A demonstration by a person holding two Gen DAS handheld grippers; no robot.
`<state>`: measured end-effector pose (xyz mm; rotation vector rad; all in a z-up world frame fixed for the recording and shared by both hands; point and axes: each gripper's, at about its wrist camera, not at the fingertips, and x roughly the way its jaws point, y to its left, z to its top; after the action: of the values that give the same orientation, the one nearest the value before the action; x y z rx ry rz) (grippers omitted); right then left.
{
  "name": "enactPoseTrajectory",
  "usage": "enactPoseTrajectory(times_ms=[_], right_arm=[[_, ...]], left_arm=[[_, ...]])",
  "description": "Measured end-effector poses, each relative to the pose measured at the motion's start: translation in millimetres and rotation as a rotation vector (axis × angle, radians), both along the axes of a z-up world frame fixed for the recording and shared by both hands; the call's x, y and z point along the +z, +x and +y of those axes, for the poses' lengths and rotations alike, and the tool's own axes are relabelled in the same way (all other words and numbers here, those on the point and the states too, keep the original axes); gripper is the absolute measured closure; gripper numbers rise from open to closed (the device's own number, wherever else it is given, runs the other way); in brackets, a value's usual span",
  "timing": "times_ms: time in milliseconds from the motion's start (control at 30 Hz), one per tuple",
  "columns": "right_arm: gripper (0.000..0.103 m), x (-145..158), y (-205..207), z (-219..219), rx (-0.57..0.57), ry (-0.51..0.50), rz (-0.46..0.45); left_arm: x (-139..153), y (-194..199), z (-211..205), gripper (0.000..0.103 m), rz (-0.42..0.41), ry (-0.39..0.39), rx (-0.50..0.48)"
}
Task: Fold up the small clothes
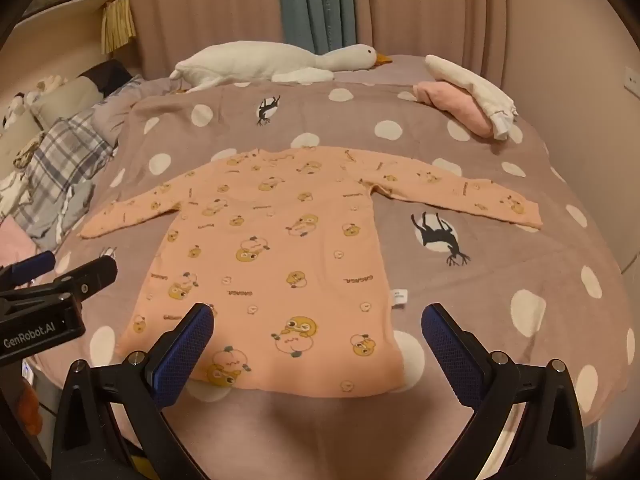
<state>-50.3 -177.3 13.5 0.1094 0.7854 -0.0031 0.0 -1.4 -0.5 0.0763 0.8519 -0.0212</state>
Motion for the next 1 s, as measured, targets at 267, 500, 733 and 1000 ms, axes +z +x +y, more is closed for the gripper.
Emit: enactPoseTrajectory(times_ms=[267, 500, 733, 1000], right_arm=[[0.000, -1.7, -0.4, 0.1, 0.003, 0.011, 0.007], [0.000, -2.7, -2.0, 2.0, 0.000, 0.013, 0.007], [0.000, -3.0, 0.2, -0.3, 0.004, 0.017, 0.009], [0.000, -3.7, -2.2, 1.5, 0.002, 0.018, 0.008]], left_arm=[[0.0, -4.6, 5.6, 0.000, -0.017, -0.015, 0.007], [-2.6, -6.1, 4.5, 0.000, -0.017, -0.003, 0.011], [0.0, -6.2, 3.5, 0.000, -0.017, 0.012, 0.008], [0.8, -4.1, 1.8, 0.000, -0.010, 0.013, -0.002]])
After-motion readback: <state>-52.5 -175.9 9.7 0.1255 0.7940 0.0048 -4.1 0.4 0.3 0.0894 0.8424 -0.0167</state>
